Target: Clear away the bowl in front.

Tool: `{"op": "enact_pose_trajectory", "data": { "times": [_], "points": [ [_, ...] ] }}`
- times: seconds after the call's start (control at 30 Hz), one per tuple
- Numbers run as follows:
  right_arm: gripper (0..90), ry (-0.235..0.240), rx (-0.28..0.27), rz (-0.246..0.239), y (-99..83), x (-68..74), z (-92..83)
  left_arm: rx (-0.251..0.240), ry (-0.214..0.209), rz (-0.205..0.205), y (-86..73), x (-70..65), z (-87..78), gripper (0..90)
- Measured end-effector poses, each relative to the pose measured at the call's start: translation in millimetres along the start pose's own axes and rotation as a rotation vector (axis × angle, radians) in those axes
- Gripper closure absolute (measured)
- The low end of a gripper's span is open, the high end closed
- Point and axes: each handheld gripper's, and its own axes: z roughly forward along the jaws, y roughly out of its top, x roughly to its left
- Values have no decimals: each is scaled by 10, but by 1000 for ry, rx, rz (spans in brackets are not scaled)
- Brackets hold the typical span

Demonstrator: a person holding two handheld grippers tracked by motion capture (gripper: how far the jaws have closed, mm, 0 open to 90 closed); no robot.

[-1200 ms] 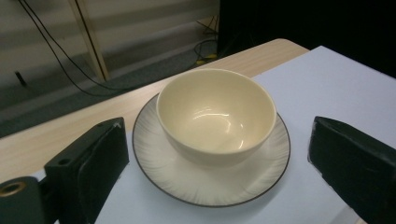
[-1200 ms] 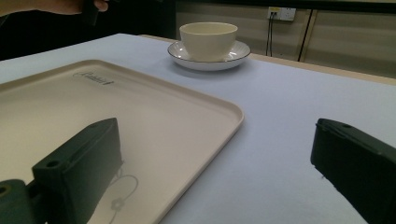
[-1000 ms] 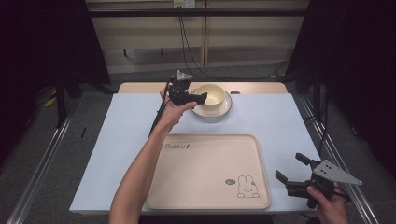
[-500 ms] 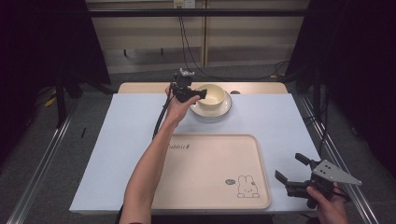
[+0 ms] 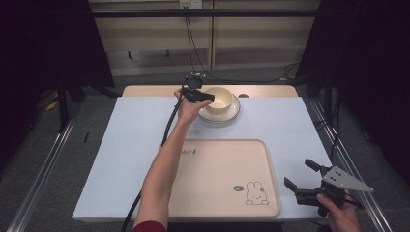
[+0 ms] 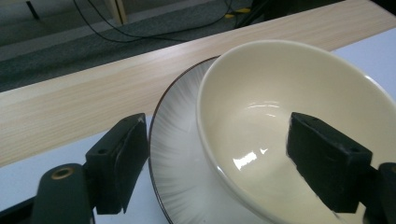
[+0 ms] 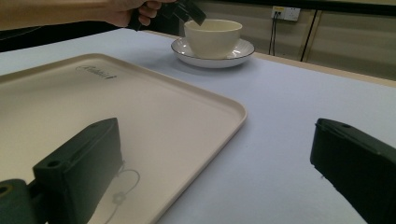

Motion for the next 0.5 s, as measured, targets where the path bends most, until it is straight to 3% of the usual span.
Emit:
{"op": "enact_pose_trajectory", "data": {
  "times": [0.1,0.13,0.17,0.3,0.4,0.5],
  "points": [
    [19,0,-1,0,0,0,-3,38,5,-1,-7,1,63,241],
    [19,4,0,-5,1,-4,-3,46,-3,0,-9,1,77,318],
    [19,1,1,-2,-1,1,-1,40,-6,-20,-10,-11,115,335],
    [19,2,2,-3,-2,3,0,64,-9,-22,-10,-40,174,353],
    [19,3,2,-4,-2,3,0,121,-4,-13,-22,-66,228,376],
    [19,4,3,-7,-4,3,-1,173,-21,-21,-49,-60,255,474]
  ]
}}
